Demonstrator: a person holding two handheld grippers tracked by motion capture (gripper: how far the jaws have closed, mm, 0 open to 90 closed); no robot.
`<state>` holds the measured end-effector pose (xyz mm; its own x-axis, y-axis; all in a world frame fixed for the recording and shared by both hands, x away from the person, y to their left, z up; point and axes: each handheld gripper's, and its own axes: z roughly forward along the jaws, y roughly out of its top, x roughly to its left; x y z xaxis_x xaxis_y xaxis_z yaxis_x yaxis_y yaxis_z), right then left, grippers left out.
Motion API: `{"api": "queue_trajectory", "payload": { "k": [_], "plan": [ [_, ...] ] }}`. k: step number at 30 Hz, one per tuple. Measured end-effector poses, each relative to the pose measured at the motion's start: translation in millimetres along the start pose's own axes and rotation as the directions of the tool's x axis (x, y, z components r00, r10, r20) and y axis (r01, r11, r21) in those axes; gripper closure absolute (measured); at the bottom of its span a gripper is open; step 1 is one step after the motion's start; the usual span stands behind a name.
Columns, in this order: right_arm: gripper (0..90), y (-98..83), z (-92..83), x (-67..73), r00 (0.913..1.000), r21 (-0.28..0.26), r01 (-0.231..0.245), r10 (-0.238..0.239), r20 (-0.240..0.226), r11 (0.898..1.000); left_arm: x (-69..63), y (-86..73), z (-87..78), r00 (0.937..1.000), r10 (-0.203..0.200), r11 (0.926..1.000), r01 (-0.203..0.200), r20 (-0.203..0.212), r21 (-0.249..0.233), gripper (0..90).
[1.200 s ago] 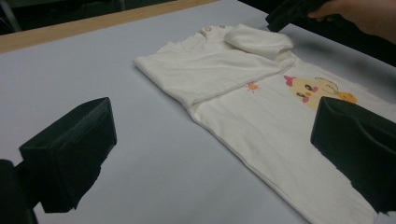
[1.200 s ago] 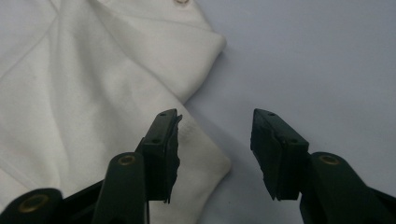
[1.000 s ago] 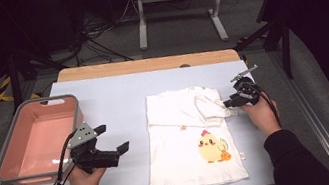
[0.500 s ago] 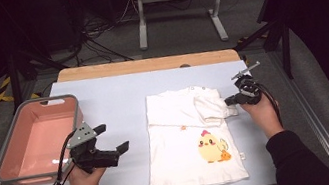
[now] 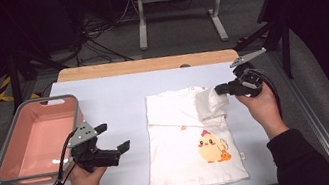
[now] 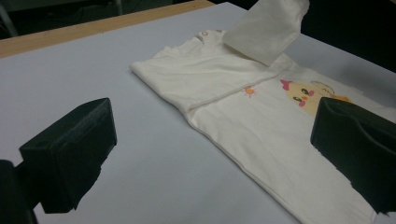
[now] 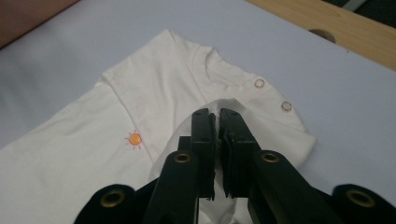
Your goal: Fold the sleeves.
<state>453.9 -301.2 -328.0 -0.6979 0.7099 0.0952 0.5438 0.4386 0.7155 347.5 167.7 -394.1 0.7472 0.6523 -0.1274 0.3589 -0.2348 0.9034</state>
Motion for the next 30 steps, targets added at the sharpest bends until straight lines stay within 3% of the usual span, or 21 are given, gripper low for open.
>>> {"api": "queue_trajectory", "payload": {
  "k": [10, 15, 30],
  "plan": [
    [84.5, 22.9, -4.4, 25.0, 0.9962, -0.097, 0.059, -0.065, -0.058, 0.994, -0.1, -0.5, -0.6, 1.0, 0.002, 1.0, -0.002, -0.003, 0.003, 1.2],
    [84.4, 31.2, -0.8, 30.0, 0.9927, -0.135, 0.068, -0.08, -0.09, 0.989, 0.0, -2.1, -3.4, 0.9999, -0.004, 1.0, 0.004, -0.009, 0.001, 1.2],
    [84.4, 47.0, 45.0, 39.6, 0.9933, -0.093, 0.06, -0.069, -0.092, 0.994, 1.2, -6.6, -9.4, 0.9996, -0.015, 0.9999, 0.015, -0.025, 0.002, 1.2]
  ]
}}
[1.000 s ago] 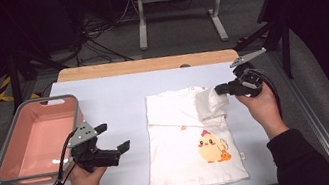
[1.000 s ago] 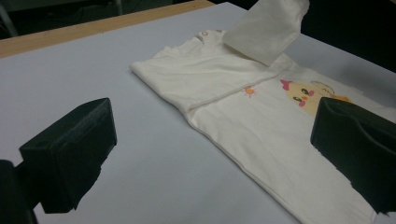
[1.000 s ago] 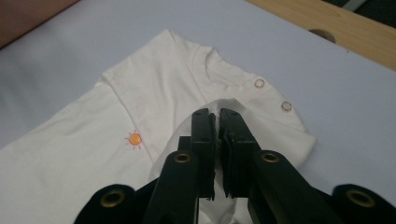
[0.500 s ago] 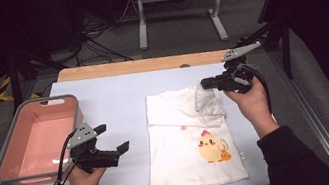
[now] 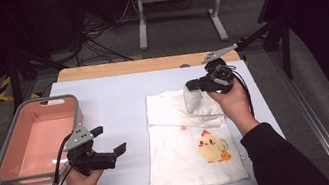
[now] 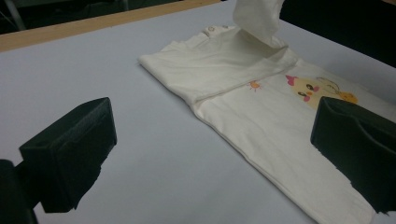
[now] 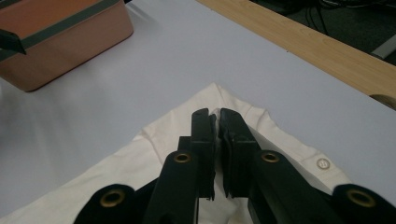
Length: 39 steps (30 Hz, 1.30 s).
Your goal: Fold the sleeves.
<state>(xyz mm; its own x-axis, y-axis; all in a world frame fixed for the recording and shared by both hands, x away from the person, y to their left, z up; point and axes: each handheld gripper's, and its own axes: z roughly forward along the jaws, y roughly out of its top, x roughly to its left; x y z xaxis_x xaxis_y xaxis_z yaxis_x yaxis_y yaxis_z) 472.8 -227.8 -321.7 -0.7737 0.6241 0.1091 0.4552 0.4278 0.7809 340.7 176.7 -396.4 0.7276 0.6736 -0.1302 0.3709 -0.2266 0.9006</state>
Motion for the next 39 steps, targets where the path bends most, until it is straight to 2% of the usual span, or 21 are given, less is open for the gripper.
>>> {"api": "queue_trajectory", "payload": {
  "k": [4, 7, 19, 25, 28, 29, 31, 34, 37, 39],
  "plan": [
    [84.5, 2.3, 11.3, -0.5, 0.9998, 0.002, -0.012, 0.012, 0.017, 1.0, 0.1, 0.2, -0.3, 1.0, -0.002, 1.0, 0.002, 0.001, -0.004, 1.2],
    [84.5, 2.3, 19.1, -1.8, 0.9995, 0.006, -0.031, 0.031, 0.011, 0.999, 0.5, 0.3, 0.4, 1.0, -0.004, 1.0, 0.004, 0.003, -0.003, 1.2],
    [84.4, -4.8, 57.4, 9.0, 0.9998, 0.09, -0.017, 0.017, 0.006, 0.996, -0.3, 2.2, 5.4, 0.9999, 0.006, 1.0, -0.006, 0.015, 0.002, 1.3],
    [82.3, -7.2, 71.8, 14.0, 0.9993, 0.107, -0.014, 0.018, -0.034, 0.994, -0.7, 3.8, 9.1, 0.9997, 0.005, 1.0, -0.005, 0.025, 0.0, 1.3],
    [68.0, -7.8, 77.9, 17.1, 0.9957, 0.103, -0.003, 0.013, -0.092, 0.995, -0.8, 4.4, 11.7, 0.9995, 0.009, 1.0, -0.009, 0.029, 0.004, 1.3],
    [67.8, -8.0, 78.2, 17.9, 0.9941, 0.107, -0.004, 0.016, -0.107, 0.994, -0.9, 5.0, 13.9, 0.9993, 0.013, 0.9999, -0.013, 0.034, 0.01, 1.3],
    [64.5, -7.9, 74.2, 18.8, 0.9943, 0.1, 0.003, 0.008, -0.107, 0.995, -0.8, 5.4, 15.1, 0.9992, 0.014, 0.9999, -0.014, 0.038, 0.009, 1.4],
    [60.4, -8.2, 61.9, 14.3, 0.9952, 0.074, -0.013, 0.02, -0.096, 0.997, -1.4, 7.7, 21.5, 0.9986, 0.015, 0.9998, -0.015, 0.052, 0.011, 1.4],
    [51.6, -11.5, 45.6, 7.1, 0.9987, 0.031, 0.001, 0.001, -0.05, 1.0, -2.4, 11.1, 27.7, 0.9979, 0.021, 0.9997, -0.022, 0.062, 0.014, 1.4],
    [50.0, -13.9, 33.9, 2.2, 0.9998, 0.019, 0.01, -0.009, -0.018, 1.0, -2.6, 14.5, 31.6, 0.9973, 0.027, 0.9995, -0.028, 0.068, 0.016, 1.4]
  ]
}}
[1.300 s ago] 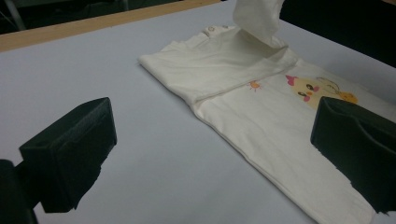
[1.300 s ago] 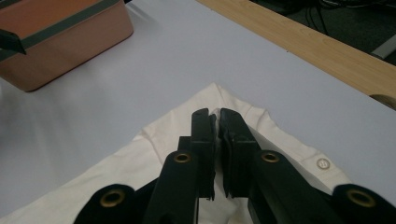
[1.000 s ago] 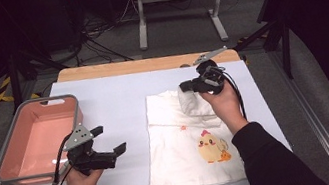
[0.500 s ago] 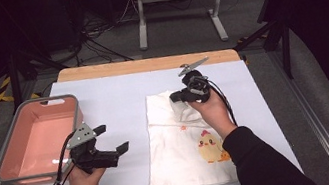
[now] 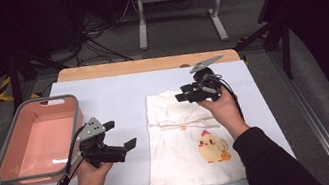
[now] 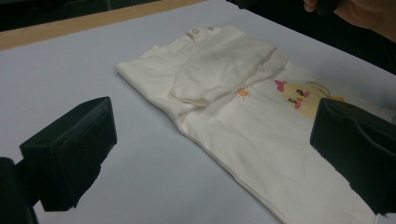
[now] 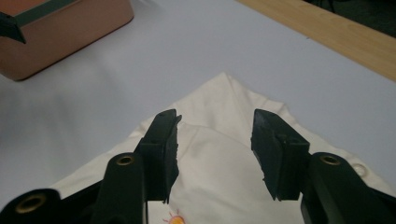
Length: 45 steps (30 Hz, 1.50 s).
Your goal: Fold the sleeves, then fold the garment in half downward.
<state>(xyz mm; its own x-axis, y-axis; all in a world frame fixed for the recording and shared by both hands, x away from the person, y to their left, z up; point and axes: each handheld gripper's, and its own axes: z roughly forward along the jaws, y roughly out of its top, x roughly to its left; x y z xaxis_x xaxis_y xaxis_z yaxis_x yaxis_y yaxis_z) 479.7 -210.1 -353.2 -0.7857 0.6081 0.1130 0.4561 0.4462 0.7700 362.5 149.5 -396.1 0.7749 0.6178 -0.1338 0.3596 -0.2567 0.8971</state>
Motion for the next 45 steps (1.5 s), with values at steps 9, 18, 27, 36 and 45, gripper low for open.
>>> {"api": "queue_trajectory", "payload": {
  "k": [9, 18, 27, 36, 45],
  "plan": [
    [28.8, -13.2, -39.7, -19.0, 0.9961, -0.075, 0.025, -0.019, 0.086, 0.997, 4.7, 20.4, 19.6, 0.999, -0.013, 0.9999, 0.014, 0.042, -0.01, 1.4],
    [9.8, -28.6, -61.7, -33.1, 0.992, -0.107, 0.022, -0.008, 0.126, 0.994, 11.6, 41.7, 39.1, 0.9994, 0.003, 1.0, -0.004, 0.035, 0.007, 1.1],
    [0.0, -36.9, -69.6, -45.1, 0.9884, -0.109, 0.027, -0.01, 0.152, 0.994, 13.5, 50.8, 54.8, 0.9986, 0.052, 0.9979, -0.052, 0.012, 0.039, 1.0],
    [0.0, -42.6, -67.6, -56.4, 0.9894, -0.081, -0.002, 0.014, 0.145, 0.997, 23.1, 58.3, 72.6, 0.9993, 0.037, 0.9954, -0.036, -0.01, 0.088, 0.6],
    [6.5, -49.3, -59.0, -70.2, 0.9776, -0.061, -0.022, 0.034, 0.208, 0.998, 38.0, 62.4, 98.8, 0.995, -0.041, 0.9873, 0.055, -0.091, 0.149, 7.1]
  ]
}}
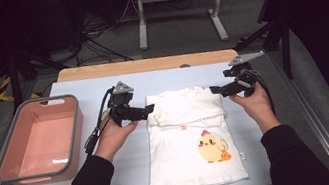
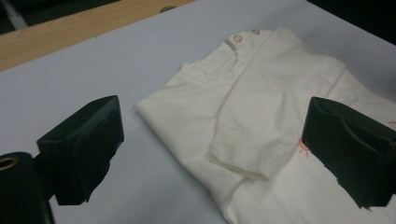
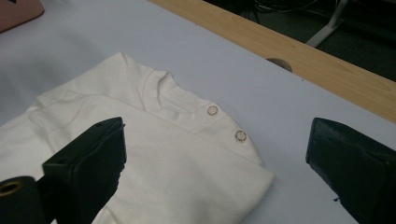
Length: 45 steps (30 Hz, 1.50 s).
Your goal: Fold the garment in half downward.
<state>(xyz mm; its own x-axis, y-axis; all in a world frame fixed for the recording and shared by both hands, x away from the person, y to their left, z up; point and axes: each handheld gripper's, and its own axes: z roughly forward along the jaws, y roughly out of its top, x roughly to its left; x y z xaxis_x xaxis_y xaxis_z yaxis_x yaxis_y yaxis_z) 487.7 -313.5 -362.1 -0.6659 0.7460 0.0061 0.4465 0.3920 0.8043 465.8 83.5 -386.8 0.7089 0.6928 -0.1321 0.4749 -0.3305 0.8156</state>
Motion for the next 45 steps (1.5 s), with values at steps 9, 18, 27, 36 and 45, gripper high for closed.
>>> {"api": "queue_trajectory", "payload": {
  "k": [9, 18, 27, 36, 45],
  "plan": [
    [19.7, -10.0, 20.3, -13.9, 0.9969, 0.059, -0.056, 0.052, 0.058, 0.997, 13.1, 0.0, 22.5, 0.9949, -0.075, 0.9968, 0.076, -0.068, 0.025, 19.1],
    [21.5, -17.5, 41.8, -17.9, 0.9933, 0.141, -0.057, 0.042, 0.108, 0.988, 23.0, -0.1, 46.8, 0.993, -0.068, 0.9953, 0.074, -0.096, 0.063, 28.0],
    [23.9, -25.8, 51.9, -28.7, 0.9878, 0.168, -0.119, 0.099, 0.12, 0.979, 21.6, -1.2, 63.7, 0.9938, -0.04, 0.9914, 0.052, -0.104, 0.12, 34.0],
    [26.0, -31.9, 61.7, -33.6, 0.9856, 0.206, -0.12, 0.092, 0.142, 0.971, 28.0, -6.9, 79.6, 0.9888, -0.056, 0.9828, 0.079, -0.138, 0.167, 35.9],
    [28.1, -36.8, 70.5, -34.8, 0.9865, 0.263, -0.116, 0.08, 0.143, 0.958, 25.2, -10.7, 87.6, 0.985, -0.007, 0.9775, 0.043, -0.172, 0.207, 41.5]
  ]
}}
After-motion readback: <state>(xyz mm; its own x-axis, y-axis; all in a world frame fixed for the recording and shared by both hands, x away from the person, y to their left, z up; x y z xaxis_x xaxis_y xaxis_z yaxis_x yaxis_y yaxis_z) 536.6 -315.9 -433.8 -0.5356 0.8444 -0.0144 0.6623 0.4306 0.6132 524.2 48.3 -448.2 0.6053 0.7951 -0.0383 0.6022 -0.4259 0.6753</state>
